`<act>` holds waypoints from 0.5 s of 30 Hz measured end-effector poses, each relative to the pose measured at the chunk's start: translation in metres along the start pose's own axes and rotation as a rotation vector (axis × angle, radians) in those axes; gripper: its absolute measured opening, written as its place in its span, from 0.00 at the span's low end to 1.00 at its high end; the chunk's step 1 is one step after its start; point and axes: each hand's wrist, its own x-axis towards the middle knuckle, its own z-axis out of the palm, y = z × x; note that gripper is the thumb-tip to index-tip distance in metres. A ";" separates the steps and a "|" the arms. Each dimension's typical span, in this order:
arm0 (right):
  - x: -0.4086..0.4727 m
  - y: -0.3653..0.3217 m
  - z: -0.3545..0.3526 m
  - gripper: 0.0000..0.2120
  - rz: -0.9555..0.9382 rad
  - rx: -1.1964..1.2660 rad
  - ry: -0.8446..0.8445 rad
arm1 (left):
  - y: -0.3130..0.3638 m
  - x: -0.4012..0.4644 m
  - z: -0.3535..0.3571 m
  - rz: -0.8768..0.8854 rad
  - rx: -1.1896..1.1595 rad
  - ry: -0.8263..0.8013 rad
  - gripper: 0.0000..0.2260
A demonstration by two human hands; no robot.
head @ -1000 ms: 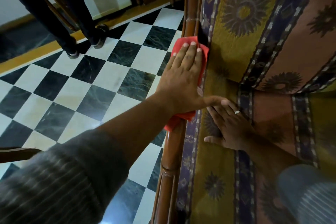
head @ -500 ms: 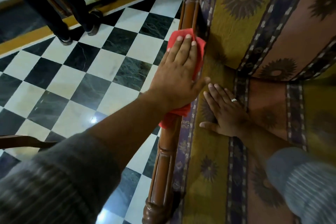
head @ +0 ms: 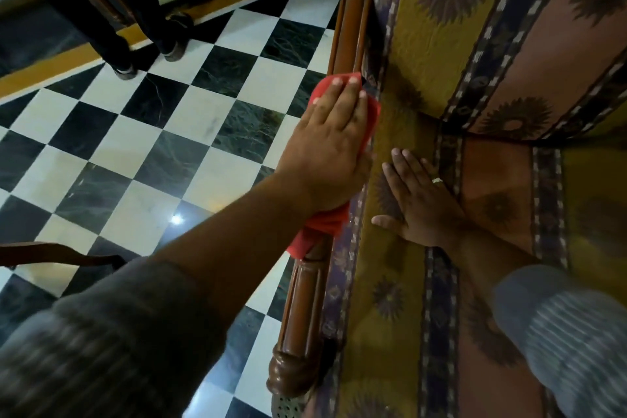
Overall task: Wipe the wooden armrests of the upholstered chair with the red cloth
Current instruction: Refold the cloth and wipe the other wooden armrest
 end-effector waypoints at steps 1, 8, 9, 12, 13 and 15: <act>-0.002 -0.004 -0.001 0.51 0.009 -0.002 -0.008 | 0.001 -0.004 0.000 -0.024 -0.014 0.002 0.34; -0.043 -0.046 -0.003 0.43 0.185 0.070 -0.037 | 0.033 -0.094 0.021 -0.042 -0.123 0.071 0.32; -0.052 -0.054 -0.002 0.42 0.209 0.086 -0.037 | 0.037 -0.110 0.026 -0.035 -0.134 0.081 0.31; -0.074 -0.081 -0.004 0.40 0.267 0.147 -0.032 | 0.048 -0.145 0.036 -0.039 -0.153 0.054 0.30; -0.084 -0.092 -0.004 0.39 0.286 0.174 -0.024 | 0.051 -0.154 0.036 -0.040 -0.145 0.021 0.31; -0.101 -0.113 -0.009 0.38 0.358 0.261 0.000 | 0.055 -0.164 0.033 -0.011 -0.116 -0.039 0.34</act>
